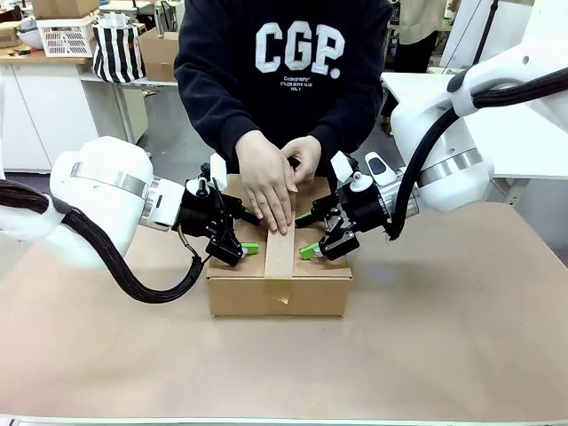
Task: Pack the gift set into the box.
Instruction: Press and hold the closed box until the human finishes sealing it.
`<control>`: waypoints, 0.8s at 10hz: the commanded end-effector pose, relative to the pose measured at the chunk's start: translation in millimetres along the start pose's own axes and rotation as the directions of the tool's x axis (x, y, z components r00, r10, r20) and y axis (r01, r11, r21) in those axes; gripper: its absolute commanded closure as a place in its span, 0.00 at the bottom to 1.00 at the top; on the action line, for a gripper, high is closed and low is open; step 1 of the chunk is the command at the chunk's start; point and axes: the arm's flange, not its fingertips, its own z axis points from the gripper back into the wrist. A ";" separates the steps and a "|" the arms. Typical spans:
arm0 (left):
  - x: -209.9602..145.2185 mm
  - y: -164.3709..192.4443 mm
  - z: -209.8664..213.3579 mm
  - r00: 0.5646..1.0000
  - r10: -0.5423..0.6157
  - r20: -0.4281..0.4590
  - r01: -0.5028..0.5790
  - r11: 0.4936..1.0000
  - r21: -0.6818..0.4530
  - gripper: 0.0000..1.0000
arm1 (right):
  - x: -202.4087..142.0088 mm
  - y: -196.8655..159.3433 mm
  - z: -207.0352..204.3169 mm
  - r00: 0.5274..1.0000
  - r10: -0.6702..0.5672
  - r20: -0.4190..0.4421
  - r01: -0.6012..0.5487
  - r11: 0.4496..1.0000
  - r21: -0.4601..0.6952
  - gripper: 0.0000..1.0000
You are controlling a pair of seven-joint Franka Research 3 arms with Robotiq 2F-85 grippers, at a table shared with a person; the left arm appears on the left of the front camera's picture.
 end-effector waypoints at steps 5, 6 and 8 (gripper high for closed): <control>-3.9 -1.1 -0.4 1.000 0.002 -0.001 -0.002 1.000 -0.004 0.00 | -1.4 0.5 -1.8 1.000 0.000 -0.005 0.000 1.000 0.000 0.00; -3.9 -1.1 -0.4 1.000 0.002 -0.001 -0.002 1.000 -0.004 0.00 | -1.4 0.5 -1.8 1.000 0.000 -0.005 0.000 1.000 0.000 0.00; -3.9 -1.1 -0.4 1.000 0.002 -0.001 -0.002 1.000 -0.004 0.00 | -1.4 0.5 -1.8 1.000 0.000 -0.005 0.000 1.000 0.000 0.00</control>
